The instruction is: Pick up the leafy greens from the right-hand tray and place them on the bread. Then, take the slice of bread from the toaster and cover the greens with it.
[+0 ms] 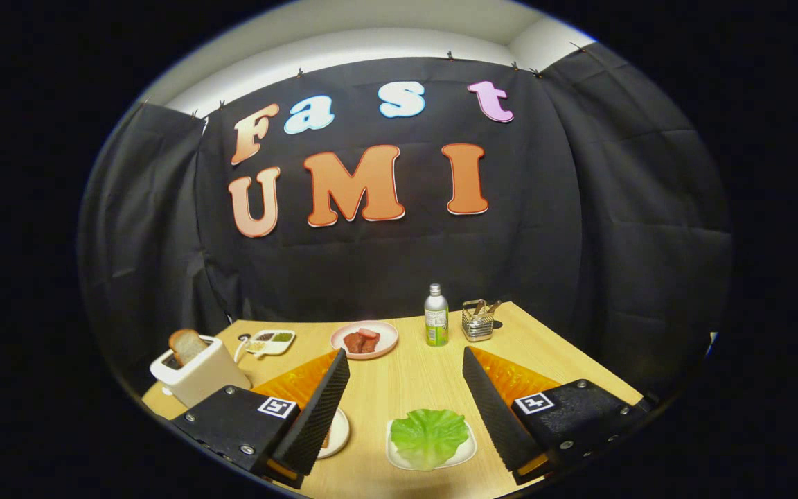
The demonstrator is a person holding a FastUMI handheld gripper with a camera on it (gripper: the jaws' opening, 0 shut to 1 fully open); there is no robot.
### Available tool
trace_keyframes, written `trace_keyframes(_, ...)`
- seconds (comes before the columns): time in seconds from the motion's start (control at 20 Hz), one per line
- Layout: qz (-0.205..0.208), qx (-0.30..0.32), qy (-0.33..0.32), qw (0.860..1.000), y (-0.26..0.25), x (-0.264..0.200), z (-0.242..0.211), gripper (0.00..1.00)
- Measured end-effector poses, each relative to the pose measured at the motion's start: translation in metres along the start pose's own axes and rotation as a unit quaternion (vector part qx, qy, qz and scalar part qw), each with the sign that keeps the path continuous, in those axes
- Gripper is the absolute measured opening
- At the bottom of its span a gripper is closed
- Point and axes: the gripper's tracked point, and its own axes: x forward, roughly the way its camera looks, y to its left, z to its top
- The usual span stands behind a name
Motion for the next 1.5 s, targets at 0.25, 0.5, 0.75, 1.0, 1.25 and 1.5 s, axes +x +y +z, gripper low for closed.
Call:
trace_keyframes(0.25,-0.003,-0.004,0.087,0.996,-0.005,0.040,-0.081,0.99)
trace_keyframes(0.5,0.003,-0.013,0.154,0.988,-0.004,0.061,-0.141,0.99)
trace_keyframes(0.75,-0.025,0.001,0.186,0.982,-0.022,0.073,-0.176,0.99)
trace_keyframes(1.0,-0.026,-0.005,0.209,0.978,-0.017,0.074,-0.195,0.99)
trace_keyframes(1.25,-0.021,-0.020,0.245,0.969,-0.014,0.069,-0.222,0.90)
trace_keyframes(1.5,-0.023,-0.028,0.241,0.970,-0.021,0.069,-0.221,0.73)
